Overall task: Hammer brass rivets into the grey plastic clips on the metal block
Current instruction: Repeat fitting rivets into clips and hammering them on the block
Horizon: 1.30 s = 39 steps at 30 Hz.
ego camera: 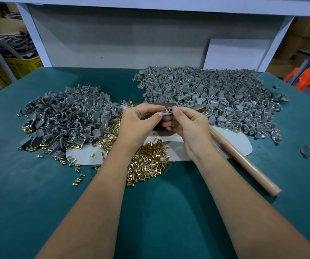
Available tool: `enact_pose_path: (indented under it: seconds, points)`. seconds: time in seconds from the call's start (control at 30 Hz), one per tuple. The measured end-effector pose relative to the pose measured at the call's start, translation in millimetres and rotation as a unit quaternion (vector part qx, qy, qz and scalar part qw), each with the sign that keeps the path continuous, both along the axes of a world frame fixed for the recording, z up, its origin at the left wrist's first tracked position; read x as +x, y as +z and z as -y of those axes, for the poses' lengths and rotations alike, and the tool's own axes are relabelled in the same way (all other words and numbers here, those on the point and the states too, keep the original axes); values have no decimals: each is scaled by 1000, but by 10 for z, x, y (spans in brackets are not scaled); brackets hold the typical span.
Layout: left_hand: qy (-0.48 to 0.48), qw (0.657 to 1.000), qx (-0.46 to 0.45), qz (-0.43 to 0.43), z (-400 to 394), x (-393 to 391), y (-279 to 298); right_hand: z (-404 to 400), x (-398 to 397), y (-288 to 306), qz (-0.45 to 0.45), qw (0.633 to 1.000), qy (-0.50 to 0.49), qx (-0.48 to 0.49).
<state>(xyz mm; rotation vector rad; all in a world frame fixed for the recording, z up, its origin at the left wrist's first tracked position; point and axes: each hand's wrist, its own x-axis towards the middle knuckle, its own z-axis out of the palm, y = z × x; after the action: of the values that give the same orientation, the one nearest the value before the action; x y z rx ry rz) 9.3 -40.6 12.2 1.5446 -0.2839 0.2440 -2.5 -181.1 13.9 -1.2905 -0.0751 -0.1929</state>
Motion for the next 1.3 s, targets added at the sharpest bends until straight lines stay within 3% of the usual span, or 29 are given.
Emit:
enact_pose_path:
  seconds: [0.47, 0.8, 0.97, 1.1, 1.3]
  points:
    - [11, 1000, 15, 11, 1, -1, -1, -13, -4, 5, -19, 999, -21, -46]
    - [154, 987, 39, 11, 3, 95, -23, 11, 223, 194, -75, 988, -75, -108]
    - [155, 985, 81, 1, 11, 113, -56, 162, 602, 404, -67, 971, -209, -92]
    - [155, 983, 95, -7, 15, 127, -73, 107, 574, 178, -84, 928, -294, -215]
    - [159, 978, 133, 13, 8, 111, -61, -78, 399, -97, 41, 883, -292, -366]
